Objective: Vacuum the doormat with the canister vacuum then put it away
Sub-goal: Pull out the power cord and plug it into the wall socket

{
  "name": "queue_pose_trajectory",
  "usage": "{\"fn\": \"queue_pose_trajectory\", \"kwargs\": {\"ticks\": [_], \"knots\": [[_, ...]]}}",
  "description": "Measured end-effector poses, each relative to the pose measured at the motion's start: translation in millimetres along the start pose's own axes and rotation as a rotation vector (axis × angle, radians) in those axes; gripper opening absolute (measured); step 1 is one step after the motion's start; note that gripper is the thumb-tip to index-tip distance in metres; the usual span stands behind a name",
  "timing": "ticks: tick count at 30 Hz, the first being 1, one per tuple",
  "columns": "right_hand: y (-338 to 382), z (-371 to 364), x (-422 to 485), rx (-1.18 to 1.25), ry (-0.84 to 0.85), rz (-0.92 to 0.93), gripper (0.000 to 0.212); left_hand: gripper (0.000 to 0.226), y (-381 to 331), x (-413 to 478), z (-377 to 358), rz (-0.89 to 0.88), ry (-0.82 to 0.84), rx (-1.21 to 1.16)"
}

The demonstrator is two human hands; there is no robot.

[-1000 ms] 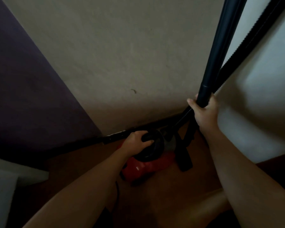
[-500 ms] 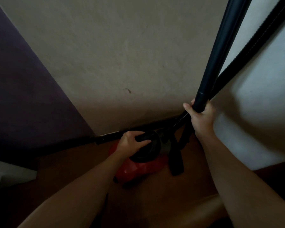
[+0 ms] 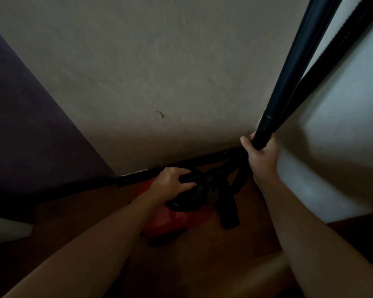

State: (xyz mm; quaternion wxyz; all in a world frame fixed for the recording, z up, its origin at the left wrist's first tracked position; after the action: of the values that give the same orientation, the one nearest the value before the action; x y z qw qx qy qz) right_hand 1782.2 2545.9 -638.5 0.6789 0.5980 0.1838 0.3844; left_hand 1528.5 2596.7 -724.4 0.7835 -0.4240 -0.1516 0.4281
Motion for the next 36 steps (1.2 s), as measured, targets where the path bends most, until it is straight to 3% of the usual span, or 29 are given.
{"fn": "queue_pose_trajectory", "kwargs": {"ticks": [8, 19, 29, 36], "knots": [[-6, -12, -4, 0.005, 0.064, -0.032, 0.032, 0.035, 8, -12, 9, 0.035, -0.017, 0.005], [-8, -10, -9, -0.033, -0.022, -0.119, 0.023, 0.041, 8, -22, 16, 0.015, -0.140, 0.046], [13, 12, -17, -0.186, -0.007, -0.066, 0.048, 0.040, 14, -62, 44, -0.056, -0.271, -0.016], [53, 33, -28, -0.293, -0.026, 0.073, 0.042, 0.043, 32, -83, 57, -0.021, -0.273, -0.101]]}}
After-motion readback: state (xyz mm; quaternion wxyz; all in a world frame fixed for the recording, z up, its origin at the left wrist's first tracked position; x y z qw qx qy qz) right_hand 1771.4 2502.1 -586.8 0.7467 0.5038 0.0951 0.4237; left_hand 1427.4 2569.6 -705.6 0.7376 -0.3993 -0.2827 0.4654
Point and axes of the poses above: each hand's wrist, its own x-axis towards the middle knuckle, its own z-axis out of the back of the hand, y = z × x, the point moved 9 cm from there along x, towards the middle knuckle, and after that the axes turned 6 degrees about -x, right-handed, at the moved point
